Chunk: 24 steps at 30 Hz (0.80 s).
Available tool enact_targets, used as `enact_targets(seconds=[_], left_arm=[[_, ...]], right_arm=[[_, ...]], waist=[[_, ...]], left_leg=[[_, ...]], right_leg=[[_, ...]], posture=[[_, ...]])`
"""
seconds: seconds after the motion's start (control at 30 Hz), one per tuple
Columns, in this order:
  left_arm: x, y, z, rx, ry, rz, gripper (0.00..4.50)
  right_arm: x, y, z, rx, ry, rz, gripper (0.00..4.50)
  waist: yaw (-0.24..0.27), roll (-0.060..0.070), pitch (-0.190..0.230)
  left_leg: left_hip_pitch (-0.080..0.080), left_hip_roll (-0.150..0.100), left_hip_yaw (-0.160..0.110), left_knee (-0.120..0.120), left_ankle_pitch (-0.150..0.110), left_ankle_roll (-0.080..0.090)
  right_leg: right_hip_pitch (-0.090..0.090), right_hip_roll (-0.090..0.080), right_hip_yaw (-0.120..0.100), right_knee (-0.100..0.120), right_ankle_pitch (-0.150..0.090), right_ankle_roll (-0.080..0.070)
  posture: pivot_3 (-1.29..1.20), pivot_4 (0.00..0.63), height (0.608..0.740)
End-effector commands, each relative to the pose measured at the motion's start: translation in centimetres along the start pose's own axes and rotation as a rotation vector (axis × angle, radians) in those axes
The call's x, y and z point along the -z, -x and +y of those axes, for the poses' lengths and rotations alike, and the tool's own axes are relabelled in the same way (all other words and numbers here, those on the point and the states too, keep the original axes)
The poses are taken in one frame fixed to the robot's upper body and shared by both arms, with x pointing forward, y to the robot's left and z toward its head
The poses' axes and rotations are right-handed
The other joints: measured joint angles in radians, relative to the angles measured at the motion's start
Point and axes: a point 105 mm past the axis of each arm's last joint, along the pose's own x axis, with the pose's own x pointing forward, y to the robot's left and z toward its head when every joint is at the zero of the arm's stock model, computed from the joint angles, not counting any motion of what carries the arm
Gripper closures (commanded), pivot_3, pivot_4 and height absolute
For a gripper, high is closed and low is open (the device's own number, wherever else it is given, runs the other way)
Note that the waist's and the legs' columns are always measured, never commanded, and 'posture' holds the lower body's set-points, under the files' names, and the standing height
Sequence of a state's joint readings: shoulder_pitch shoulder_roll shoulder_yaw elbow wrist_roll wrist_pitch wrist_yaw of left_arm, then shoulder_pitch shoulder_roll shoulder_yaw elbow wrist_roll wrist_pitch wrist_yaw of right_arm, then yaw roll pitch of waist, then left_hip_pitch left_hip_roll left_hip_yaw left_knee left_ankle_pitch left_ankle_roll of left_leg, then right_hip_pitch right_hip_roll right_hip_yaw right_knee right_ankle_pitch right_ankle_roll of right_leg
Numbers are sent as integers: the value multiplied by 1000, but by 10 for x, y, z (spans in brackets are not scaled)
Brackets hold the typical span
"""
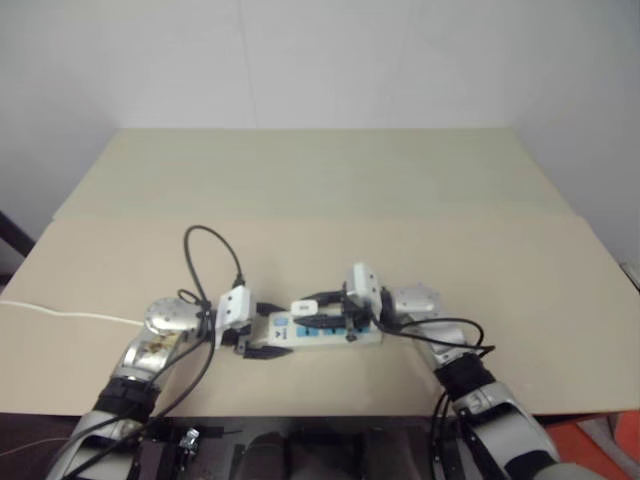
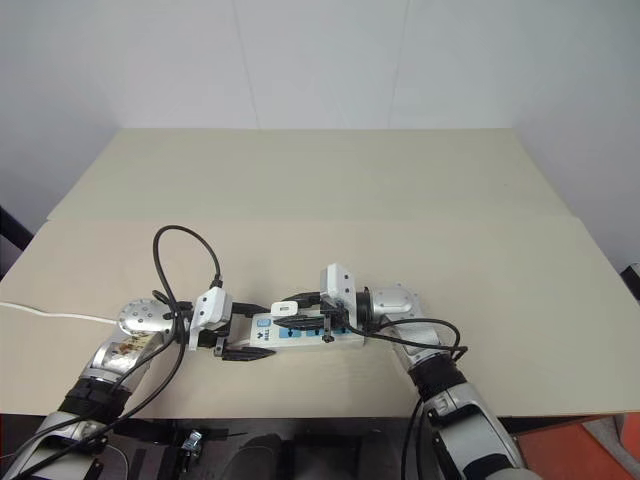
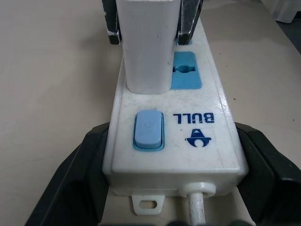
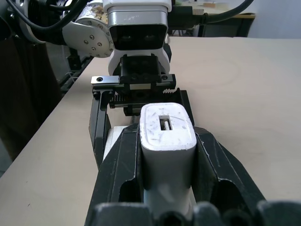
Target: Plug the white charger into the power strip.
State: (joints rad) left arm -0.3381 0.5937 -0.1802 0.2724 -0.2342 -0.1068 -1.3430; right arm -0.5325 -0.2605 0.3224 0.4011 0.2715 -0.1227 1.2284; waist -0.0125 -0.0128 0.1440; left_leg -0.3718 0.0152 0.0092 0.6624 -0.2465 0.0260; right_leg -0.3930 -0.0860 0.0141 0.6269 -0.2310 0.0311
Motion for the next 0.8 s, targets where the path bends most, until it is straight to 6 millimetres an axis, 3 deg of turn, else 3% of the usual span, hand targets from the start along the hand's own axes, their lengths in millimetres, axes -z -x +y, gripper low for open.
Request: enact_targets(seconds=[0.03,0.43,0.77,0.8], left_arm=[[-11,5,4,-4,-64,-9,1214],[-11,8,5,-9,-64,-7,1214],[-12,7,6,-2,-59,-14,1214],[-13,7,6,0,-58,-15,1214]], right_arm=[[57,21,15,4,-217,196,3413],[56,21,14,50,-144,187,3413],[48,21,10,33,-86,208,26],[48,22,10,27,-76,217,26]], waist=[[0,0,0],[0,0,0],[-2,-9,-5],[-2,-9,-5]], left_leg=[[1,0,0,0,0,0],[2,0,-5,-1,0,0],[4,1,-5,-1,0,0],[4,1,-5,-1,0,0]], right_leg=[[1,0,0,0,0,0],[2,0,0,0,0,0],[3,0,0,0,-1,-1],[3,0,0,0,-1,-1]], posture=[[0,150,740],[0,150,740],[0,150,740],[0,150,740]])
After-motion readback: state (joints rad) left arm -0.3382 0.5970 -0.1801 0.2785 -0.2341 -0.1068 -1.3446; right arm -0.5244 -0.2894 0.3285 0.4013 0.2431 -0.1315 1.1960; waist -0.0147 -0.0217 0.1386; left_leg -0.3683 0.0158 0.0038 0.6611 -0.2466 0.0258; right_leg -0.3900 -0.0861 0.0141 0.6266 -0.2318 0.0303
